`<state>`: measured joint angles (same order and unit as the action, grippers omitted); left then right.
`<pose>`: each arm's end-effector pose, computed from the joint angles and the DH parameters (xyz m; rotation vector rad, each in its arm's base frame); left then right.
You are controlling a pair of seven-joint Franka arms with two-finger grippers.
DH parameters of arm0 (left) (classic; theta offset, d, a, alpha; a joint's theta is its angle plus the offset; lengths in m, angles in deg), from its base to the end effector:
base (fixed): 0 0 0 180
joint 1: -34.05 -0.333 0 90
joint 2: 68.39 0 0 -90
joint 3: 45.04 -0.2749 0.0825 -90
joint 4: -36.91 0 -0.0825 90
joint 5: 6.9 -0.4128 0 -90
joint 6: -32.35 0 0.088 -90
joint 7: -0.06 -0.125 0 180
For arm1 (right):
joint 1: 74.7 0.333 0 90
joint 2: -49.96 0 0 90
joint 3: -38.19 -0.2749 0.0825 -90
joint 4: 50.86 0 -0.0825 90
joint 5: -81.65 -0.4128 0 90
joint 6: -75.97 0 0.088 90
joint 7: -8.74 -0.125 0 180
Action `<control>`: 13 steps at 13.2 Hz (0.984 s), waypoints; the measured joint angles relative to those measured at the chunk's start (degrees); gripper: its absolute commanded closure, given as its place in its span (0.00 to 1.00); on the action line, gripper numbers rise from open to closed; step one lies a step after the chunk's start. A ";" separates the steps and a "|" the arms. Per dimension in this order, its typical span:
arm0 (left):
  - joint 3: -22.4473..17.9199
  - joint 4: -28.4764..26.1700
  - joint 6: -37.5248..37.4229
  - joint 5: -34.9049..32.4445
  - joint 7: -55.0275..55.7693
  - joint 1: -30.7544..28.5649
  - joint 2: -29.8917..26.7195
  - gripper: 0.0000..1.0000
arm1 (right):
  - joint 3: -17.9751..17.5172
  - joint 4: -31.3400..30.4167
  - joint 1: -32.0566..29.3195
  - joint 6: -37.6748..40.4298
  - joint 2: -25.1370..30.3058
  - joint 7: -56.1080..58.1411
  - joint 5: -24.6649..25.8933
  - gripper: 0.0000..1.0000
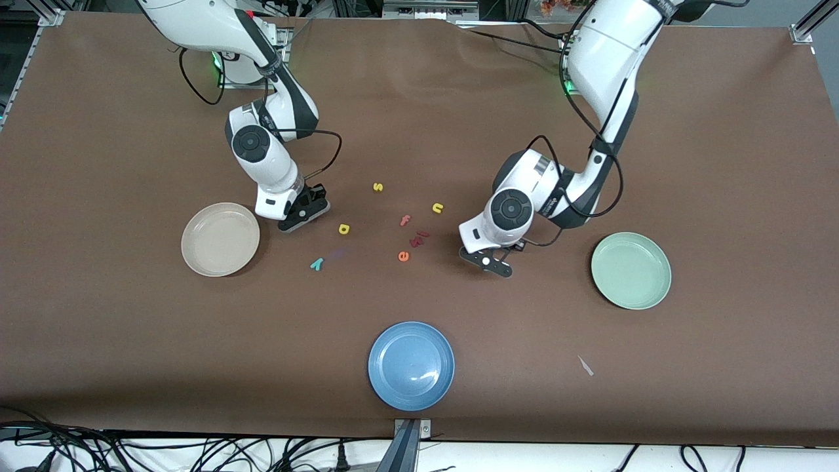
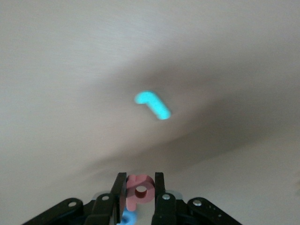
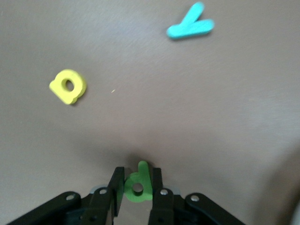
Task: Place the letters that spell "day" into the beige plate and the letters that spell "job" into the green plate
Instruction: 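Release d over the white plate while the left gripper releases p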
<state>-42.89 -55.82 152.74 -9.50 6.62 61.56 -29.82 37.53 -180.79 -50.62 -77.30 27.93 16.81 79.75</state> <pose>0.5784 -0.3248 0.1469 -2.9902 0.6434 0.2706 0.4881 0.2247 0.1084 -3.0048 -0.8353 -0.0308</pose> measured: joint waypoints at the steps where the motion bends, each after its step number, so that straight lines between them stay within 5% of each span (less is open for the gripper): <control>1: -0.74 0.43 -1.82 -1.77 -0.28 -0.50 -1.34 1.00 | 1.32 1.52 -0.01 2.96 0.73 -0.04 0.00 1.00; 5: -1.59 0.65 -3.95 -4.07 -10.90 -7.28 -3.82 1.00 | 7.43 6.62 -0.27 11.85 2.61 -0.01 0.00 1.00; 10: -1.73 -0.12 -3.91 -4.82 -23.43 -17.68 -2.91 1.00 | 12.64 7.15 -1.24 13.29 1.90 -0.01 0.00 1.00; 11: -1.72 -0.18 -3.83 -5.05 -24.27 -18.63 -2.50 1.00 | 12.83 7.15 -1.90 13.29 1.71 0.03 0.02 0.82; 12: -1.70 -0.27 -3.78 -5.17 -24.58 -19.15 -1.99 1.00 | 12.90 7.16 -2.69 13.27 1.60 0.42 0.03 0.10; 13: -1.70 -0.36 -3.57 -5.19 -24.64 -19.44 -1.33 1.00 | 12.92 7.24 -3.55 13.25 1.57 1.24 0.03 0.00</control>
<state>-44.59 -56.17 149.16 -14.68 -18.02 42.12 -31.16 50.45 -173.55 -54.17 -64.04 29.49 18.05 79.79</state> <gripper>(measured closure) 0.727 0.714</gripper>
